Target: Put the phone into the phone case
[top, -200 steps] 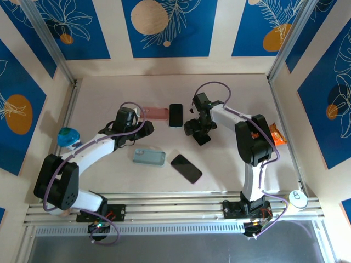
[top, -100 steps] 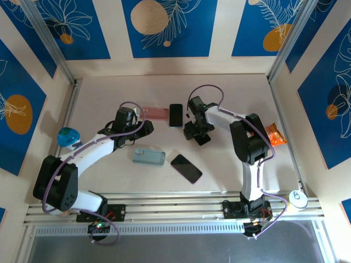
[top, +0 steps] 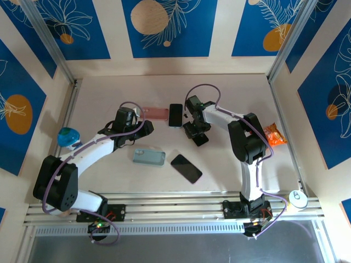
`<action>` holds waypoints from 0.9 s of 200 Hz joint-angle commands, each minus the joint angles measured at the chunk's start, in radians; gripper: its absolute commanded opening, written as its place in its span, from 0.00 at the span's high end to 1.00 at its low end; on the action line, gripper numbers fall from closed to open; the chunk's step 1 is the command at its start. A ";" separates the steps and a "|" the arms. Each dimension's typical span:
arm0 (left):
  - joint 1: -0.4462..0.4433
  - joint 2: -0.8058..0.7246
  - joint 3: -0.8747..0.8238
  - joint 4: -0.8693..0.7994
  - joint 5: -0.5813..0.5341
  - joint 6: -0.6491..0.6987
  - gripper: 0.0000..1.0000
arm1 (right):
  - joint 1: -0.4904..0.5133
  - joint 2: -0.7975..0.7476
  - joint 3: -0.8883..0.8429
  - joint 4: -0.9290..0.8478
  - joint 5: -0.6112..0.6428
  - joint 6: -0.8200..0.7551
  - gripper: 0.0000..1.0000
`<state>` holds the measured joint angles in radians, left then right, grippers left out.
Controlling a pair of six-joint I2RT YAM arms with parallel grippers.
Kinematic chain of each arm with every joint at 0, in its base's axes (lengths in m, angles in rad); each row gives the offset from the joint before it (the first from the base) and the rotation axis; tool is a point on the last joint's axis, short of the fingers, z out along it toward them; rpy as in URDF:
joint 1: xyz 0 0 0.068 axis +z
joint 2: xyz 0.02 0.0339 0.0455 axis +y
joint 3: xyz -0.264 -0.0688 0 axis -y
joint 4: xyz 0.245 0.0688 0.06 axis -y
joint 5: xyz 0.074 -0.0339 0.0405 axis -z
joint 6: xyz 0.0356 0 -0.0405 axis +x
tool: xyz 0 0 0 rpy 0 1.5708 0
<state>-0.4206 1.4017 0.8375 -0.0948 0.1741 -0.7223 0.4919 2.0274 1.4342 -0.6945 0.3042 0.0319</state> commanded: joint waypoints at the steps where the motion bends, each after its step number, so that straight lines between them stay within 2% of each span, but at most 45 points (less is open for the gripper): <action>1: -0.018 0.012 0.009 -0.023 -0.001 0.033 0.52 | 0.005 -0.038 -0.004 0.003 0.023 0.011 0.47; 32: -0.050 0.052 0.036 -0.005 0.029 0.039 0.49 | 0.007 -0.127 -0.003 -0.034 -0.017 0.016 0.47; 86: -0.106 0.163 0.094 0.134 0.129 -0.015 0.40 | 0.039 -0.228 -0.019 -0.074 -0.095 0.042 0.48; 129: -0.132 0.260 0.164 0.213 0.169 -0.037 0.37 | 0.081 -0.230 -0.029 -0.065 -0.147 0.070 0.48; 180: -0.147 0.344 0.213 0.263 0.192 -0.068 0.39 | 0.118 -0.221 -0.014 -0.057 -0.184 0.092 0.48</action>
<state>-0.5518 1.7157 1.0126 0.1272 0.3336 -0.7692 0.5991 1.8122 1.4109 -0.7536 0.1772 0.0963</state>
